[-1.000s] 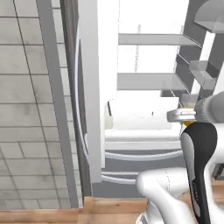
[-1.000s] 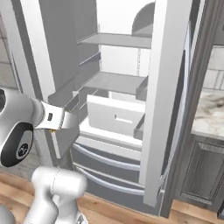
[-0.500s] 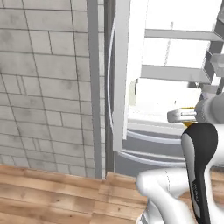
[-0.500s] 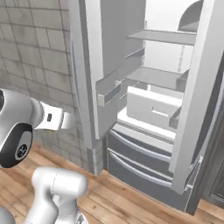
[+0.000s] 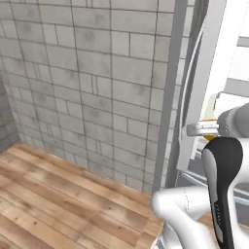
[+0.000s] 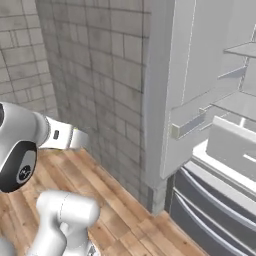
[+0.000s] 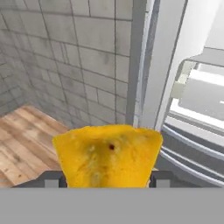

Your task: Take the cheese, steak, and bell pepper from the fridge and place them on the plate on the dining counter to create an appetizer plate.

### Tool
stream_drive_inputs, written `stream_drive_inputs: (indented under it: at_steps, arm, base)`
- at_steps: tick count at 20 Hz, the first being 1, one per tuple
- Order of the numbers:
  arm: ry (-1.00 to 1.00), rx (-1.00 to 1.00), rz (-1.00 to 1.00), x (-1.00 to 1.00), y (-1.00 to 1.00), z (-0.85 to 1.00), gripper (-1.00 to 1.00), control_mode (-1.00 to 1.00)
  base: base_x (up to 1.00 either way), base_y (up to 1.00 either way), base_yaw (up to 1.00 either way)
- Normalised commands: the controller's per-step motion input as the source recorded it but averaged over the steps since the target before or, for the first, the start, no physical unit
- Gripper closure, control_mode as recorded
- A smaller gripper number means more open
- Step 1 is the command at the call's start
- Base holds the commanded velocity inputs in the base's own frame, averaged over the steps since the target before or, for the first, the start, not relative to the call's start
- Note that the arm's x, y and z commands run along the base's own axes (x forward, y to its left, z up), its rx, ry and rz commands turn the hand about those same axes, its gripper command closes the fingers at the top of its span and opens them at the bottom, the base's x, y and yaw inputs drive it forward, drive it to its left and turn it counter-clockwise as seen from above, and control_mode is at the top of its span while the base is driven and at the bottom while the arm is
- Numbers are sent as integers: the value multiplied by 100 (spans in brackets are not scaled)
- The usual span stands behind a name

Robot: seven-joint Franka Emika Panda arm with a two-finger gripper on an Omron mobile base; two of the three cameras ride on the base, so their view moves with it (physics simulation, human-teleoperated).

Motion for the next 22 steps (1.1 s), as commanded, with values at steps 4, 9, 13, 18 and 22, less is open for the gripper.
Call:
stream_drive_inputs:
  at_steps: [4, 9, 13, 18, 22]
  arm:
    - [0, 0, 0, 0, 0, 0, 100, 100]
    - [0, 0, 0, 0, 0, 0, 100, 100]
    - [0, 0, 0, 0, 0, 0, 100, 100]
    - [0, 0, 0, 0, 0, 0, 100, 100]
    - [0, 0, 0, 0, 0, 0, 100, 100]
  base:
    - [0, 69, 63]
    - [2, 62, 62]
    - [35, 41, 62]
    - [82, 14, 66]
    - [100, -12, 61]
